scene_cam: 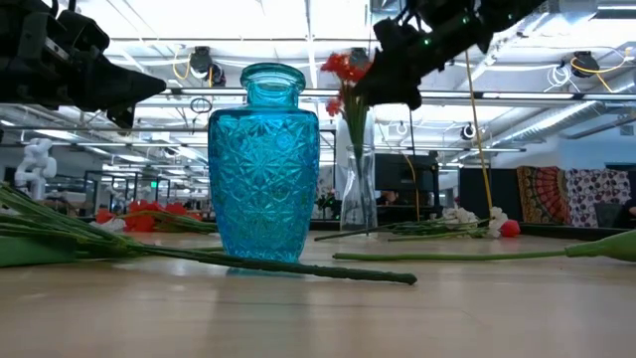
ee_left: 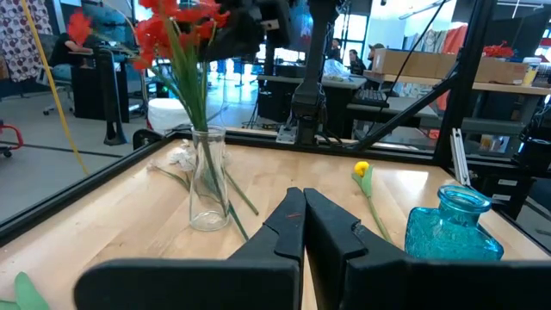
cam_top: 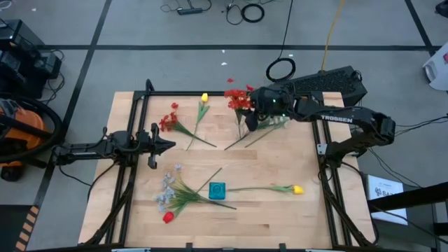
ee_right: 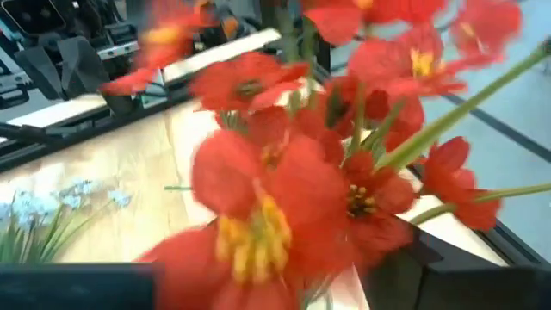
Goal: Sort flowers into vase by color
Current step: Put the bottom red flowers into the transparent flower vase, then put the top yellow tulip into the blue flower vase
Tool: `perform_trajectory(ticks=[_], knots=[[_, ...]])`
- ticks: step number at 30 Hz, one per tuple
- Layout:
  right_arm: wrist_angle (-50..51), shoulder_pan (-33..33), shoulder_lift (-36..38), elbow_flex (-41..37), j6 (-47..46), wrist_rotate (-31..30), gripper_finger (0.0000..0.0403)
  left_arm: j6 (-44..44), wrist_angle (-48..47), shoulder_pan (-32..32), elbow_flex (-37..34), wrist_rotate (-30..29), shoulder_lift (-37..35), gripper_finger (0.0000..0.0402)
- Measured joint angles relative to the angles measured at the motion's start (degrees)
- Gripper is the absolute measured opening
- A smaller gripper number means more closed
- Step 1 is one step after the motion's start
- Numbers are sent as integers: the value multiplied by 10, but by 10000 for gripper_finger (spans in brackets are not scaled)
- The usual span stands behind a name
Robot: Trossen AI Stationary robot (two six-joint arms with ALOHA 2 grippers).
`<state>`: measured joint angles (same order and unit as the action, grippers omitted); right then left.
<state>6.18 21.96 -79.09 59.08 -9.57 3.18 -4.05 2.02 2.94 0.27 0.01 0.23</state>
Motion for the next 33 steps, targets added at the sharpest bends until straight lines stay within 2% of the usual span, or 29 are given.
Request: perform_trajectory(ticks=[5, 10, 17, 21, 26, 29, 33], knots=[[145, 0, 0, 63, 4, 0, 184, 0, 0, 0, 0, 0, 0, 9], [284, 0, 0, 112, -33, 1, 187, 0, 0, 0, 0, 0, 0, 9], [397, -31, 58, 118, -118, -4, 167, 0, 0, 0, 0, 0, 0, 9], [437, -79, 108, 118, -186, -48, 150, 0, 0, 0, 0, 0, 0, 9], [502, -156, 148, 118, -310, -134, 129, 0, 0, 0, 0, 0, 0, 9], [550, -202, 151, 118, -385, -169, 113, 0, 0, 0, 0, 0, 0, 9], [596, -255, 133, 118, -458, -183, 80, 0, 3, 0, 0, -3, 0, 9]])
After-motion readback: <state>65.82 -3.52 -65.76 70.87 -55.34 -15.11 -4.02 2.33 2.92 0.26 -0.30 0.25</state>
